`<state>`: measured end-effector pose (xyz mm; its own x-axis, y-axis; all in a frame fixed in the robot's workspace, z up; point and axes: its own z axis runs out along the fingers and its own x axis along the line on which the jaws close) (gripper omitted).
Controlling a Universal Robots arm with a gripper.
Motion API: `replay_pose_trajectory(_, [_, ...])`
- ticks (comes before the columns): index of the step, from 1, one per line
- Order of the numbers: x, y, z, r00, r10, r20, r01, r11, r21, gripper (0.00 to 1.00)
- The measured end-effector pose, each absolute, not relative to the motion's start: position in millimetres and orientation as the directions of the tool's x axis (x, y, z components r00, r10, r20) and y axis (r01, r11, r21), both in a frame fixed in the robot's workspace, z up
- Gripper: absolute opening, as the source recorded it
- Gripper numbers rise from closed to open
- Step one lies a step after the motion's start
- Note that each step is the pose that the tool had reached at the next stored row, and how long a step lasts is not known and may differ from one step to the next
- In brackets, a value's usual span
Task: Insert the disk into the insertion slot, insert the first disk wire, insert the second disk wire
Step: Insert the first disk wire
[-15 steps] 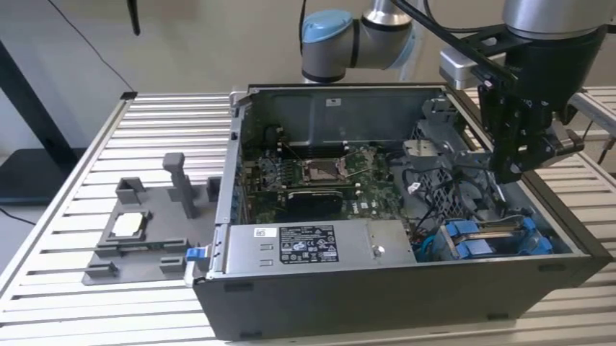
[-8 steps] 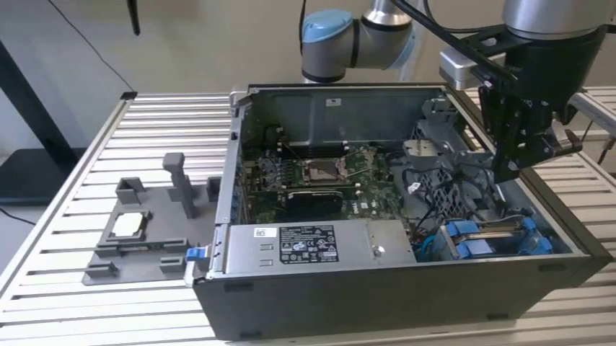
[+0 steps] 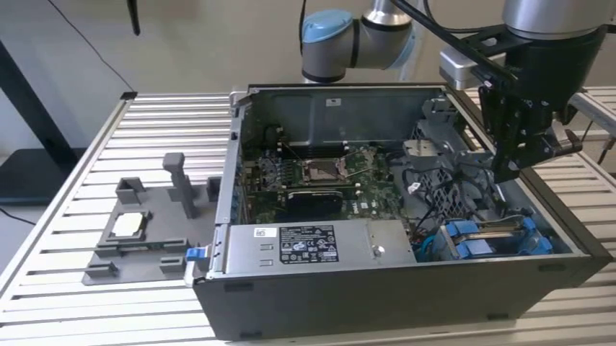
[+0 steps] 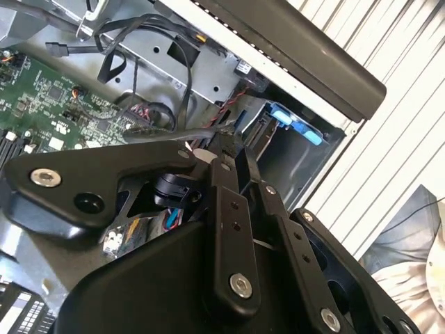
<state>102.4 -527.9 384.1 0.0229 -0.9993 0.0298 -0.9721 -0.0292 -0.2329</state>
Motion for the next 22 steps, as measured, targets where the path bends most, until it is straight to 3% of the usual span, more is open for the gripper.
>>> replay_pose_trajectory(4, [106.8,-528.0,384.1,0.023,-0.999,0.029,-0.976,-0.029,-0.214,0.19])
replay_pose_trajectory(16, [123.3,-530.8,384.0,0.027,-0.999,0.026,-0.996,-0.029,-0.085,0.19])
replay_pose_trajectory(22, [133.3,-532.4,383.8,0.028,-0.999,0.025,-0.998,-0.029,-0.048,0.19])
